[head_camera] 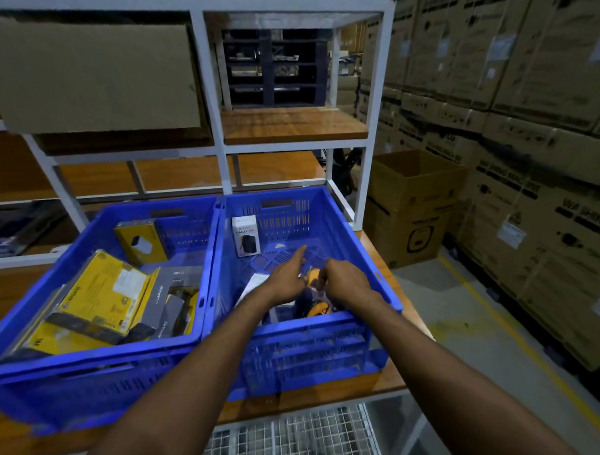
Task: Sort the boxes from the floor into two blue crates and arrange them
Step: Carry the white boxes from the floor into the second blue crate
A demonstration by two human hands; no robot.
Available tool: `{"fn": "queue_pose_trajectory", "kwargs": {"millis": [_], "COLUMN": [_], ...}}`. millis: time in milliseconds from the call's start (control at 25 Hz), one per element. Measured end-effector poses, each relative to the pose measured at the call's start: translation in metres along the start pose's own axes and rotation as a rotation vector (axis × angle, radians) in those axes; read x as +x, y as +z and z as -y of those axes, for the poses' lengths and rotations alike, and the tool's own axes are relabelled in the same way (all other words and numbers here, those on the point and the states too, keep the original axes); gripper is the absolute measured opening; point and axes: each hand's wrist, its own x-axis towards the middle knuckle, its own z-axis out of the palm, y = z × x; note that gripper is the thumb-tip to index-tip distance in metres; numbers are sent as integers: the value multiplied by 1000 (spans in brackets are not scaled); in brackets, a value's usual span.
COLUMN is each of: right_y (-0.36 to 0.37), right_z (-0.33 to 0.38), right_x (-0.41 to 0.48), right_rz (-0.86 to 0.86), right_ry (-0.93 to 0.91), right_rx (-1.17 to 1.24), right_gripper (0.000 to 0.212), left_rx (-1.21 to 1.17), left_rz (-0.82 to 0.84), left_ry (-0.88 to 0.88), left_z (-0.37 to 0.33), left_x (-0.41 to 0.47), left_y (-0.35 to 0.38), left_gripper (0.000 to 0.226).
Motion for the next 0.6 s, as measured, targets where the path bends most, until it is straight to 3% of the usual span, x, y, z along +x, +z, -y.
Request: {"fn": "queue_pose_trajectory", "kwargs": {"millis": [120,320,480,600], "right_y": [-4,-32,-47,-44], "right_z": [-6,-4,-10,-20], "right_x": [-3,-32,-94,-152], "right_rz": [-24,-249,-533,-661], "right_ry": [12,-34,-82,-126], "right_rx": [51,220,307,305], "right_gripper": [12,33,28,38], "left_rx": [8,-214,-191,-108], "left_rz": [-31,-319,-504,-629], "left_ry": [6,-18,119,312], "left_z": [-6,-32,-65,-95], "left_x": [-10,-55,-96,-135], "left_y": [-2,-8,1,13], "left_gripper": [57,41,28,37]}}
